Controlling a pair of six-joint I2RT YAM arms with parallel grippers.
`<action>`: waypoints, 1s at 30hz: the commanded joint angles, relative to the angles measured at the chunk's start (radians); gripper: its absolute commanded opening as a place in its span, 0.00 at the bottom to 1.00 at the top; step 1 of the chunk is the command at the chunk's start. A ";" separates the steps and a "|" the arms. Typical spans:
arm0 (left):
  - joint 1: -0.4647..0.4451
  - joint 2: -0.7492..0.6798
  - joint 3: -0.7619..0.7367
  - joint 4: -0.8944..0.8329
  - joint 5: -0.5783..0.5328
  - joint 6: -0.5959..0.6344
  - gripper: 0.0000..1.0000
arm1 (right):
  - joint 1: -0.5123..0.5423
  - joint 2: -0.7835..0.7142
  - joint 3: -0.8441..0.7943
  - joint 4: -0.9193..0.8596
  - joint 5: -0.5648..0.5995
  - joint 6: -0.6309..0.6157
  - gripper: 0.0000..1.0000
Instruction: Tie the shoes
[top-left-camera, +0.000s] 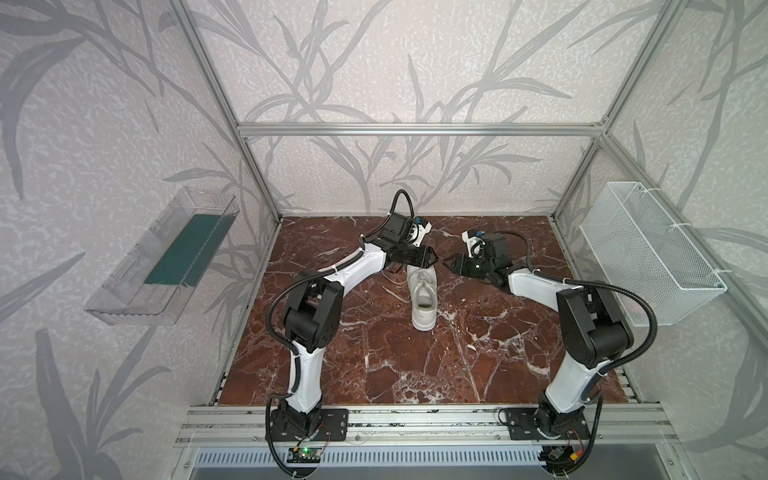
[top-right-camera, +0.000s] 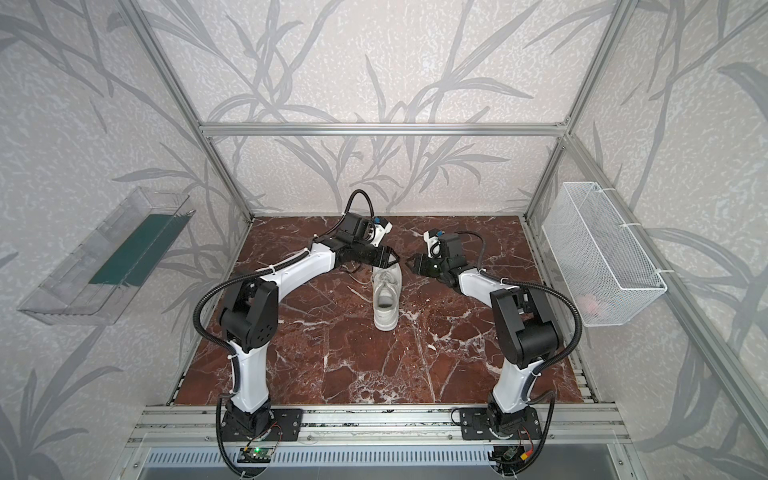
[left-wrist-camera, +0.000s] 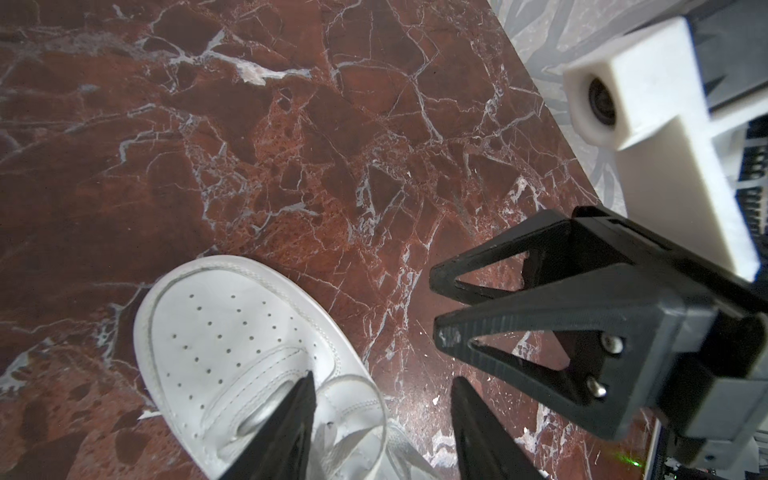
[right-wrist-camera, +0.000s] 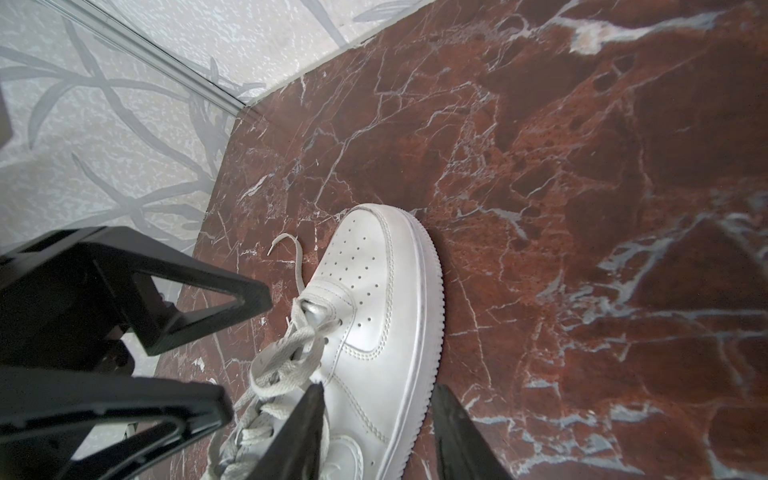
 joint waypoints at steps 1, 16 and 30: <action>0.021 -0.055 0.028 -0.024 -0.028 0.025 0.58 | -0.013 -0.068 -0.003 -0.053 -0.011 -0.001 0.44; 0.264 -0.073 0.000 -0.454 0.249 0.521 0.56 | -0.020 -0.203 -0.021 -0.241 -0.082 0.001 0.44; 0.240 -0.147 -0.269 -0.263 -0.071 0.164 0.31 | 0.023 -0.147 0.127 -0.333 -0.006 0.046 0.43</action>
